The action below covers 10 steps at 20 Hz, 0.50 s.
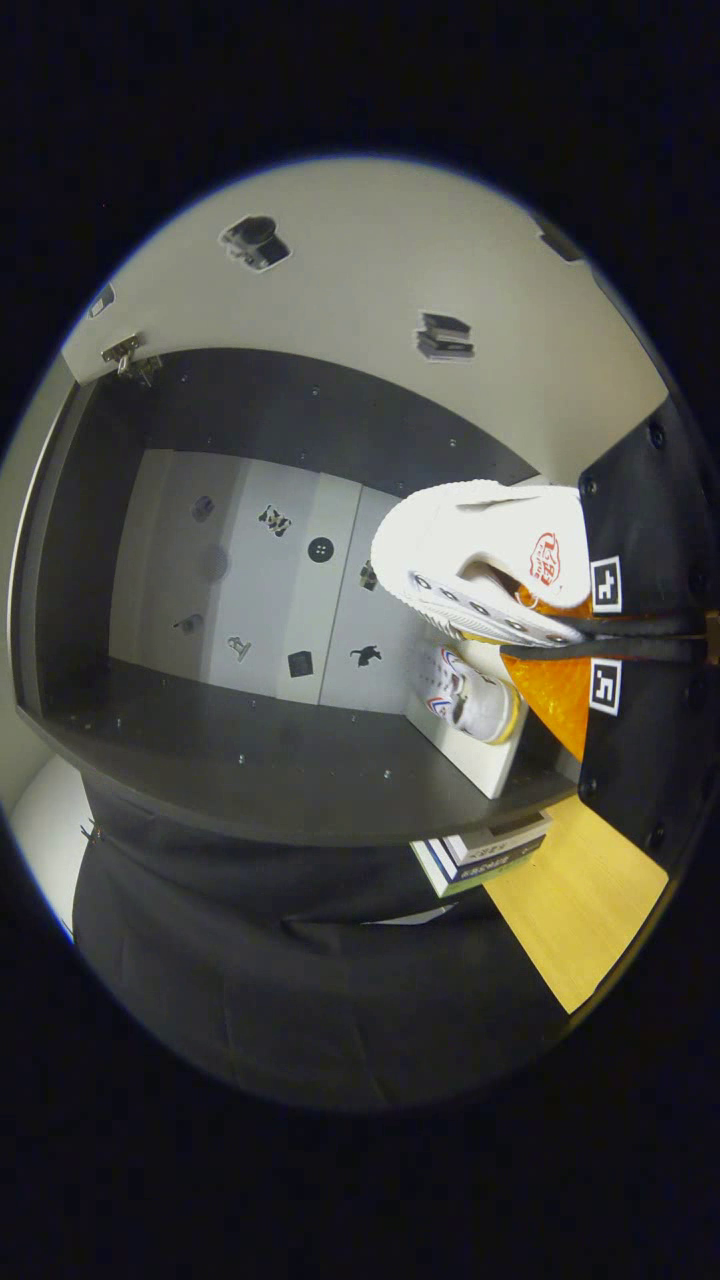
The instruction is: Open the shoe cabinet door, grab the shoes and put them into the shoe cabinet, then close the shoe cabinet door.
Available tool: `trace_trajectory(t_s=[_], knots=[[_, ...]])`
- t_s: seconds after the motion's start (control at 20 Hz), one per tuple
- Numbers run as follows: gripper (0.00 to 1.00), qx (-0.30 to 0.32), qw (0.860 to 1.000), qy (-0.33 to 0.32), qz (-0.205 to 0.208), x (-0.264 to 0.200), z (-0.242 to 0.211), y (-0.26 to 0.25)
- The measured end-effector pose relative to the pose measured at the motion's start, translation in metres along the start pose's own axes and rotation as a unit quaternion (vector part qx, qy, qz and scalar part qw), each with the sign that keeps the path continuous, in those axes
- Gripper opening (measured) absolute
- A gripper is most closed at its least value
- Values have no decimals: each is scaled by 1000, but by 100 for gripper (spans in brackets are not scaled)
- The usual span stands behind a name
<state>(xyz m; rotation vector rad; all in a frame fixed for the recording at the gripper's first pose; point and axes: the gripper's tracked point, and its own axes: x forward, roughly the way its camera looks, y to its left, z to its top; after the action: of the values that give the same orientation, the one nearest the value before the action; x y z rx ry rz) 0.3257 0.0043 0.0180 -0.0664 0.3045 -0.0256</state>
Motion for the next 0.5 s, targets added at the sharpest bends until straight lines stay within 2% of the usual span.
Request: trace_trajectory(t_s=[0.25,0.5], knots=[[3,6,1000,-1,1,86,29,-22],[3,0,999,34,-6,164,20,-44]])
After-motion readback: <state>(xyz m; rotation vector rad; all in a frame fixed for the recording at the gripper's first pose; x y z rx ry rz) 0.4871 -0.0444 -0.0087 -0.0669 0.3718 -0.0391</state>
